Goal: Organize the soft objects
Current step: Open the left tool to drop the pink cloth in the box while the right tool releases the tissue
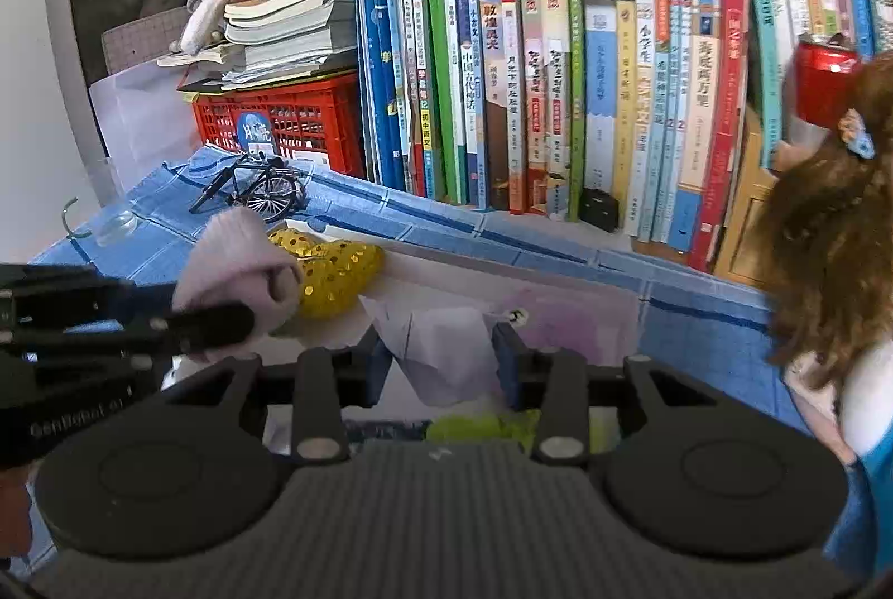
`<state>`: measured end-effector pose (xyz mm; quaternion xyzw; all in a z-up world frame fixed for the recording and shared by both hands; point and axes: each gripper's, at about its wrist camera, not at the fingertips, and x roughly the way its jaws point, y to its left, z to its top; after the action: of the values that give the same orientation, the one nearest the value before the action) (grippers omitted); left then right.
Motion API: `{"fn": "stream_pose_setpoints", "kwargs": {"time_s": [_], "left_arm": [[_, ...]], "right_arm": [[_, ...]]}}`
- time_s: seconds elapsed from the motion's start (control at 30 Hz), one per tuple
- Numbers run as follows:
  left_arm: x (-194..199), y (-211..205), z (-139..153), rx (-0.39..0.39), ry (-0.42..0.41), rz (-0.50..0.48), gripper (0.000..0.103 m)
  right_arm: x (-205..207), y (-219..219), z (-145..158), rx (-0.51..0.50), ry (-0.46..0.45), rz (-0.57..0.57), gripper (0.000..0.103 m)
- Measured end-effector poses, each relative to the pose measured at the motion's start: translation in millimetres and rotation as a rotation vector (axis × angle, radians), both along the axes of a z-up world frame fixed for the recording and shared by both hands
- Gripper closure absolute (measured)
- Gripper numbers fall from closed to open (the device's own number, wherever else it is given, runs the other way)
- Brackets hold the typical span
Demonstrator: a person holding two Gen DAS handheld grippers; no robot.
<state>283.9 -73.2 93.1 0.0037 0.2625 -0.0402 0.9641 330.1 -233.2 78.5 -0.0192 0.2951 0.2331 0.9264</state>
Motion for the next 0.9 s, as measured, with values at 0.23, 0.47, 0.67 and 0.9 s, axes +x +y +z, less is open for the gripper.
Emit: {"fn": "stream_pose_setpoints", "kwargs": {"time_s": [0.23, 0.47, 0.67, 0.9], "left_arm": [[17.5, 1.6, -8.8, -0.010, 0.032, 0.003, 0.082], [21.4, 1.3, -11.6, -0.011, 0.038, 0.009, 0.075], [23.0, 2.9, -10.6, -0.020, 0.030, 0.004, 0.053], [20.0, 5.1, -7.2, -0.017, 0.011, 0.017, 0.035]], "right_arm": [[17.9, 9.0, -11.2, -0.021, 0.033, 0.001, 0.057], [24.6, 12.3, -14.3, -0.026, 0.042, -0.004, 0.040], [25.2, 15.9, -13.5, -0.046, 0.015, -0.017, 0.029], [25.1, 10.7, -12.0, -0.029, 0.024, -0.031, 0.025]]}}
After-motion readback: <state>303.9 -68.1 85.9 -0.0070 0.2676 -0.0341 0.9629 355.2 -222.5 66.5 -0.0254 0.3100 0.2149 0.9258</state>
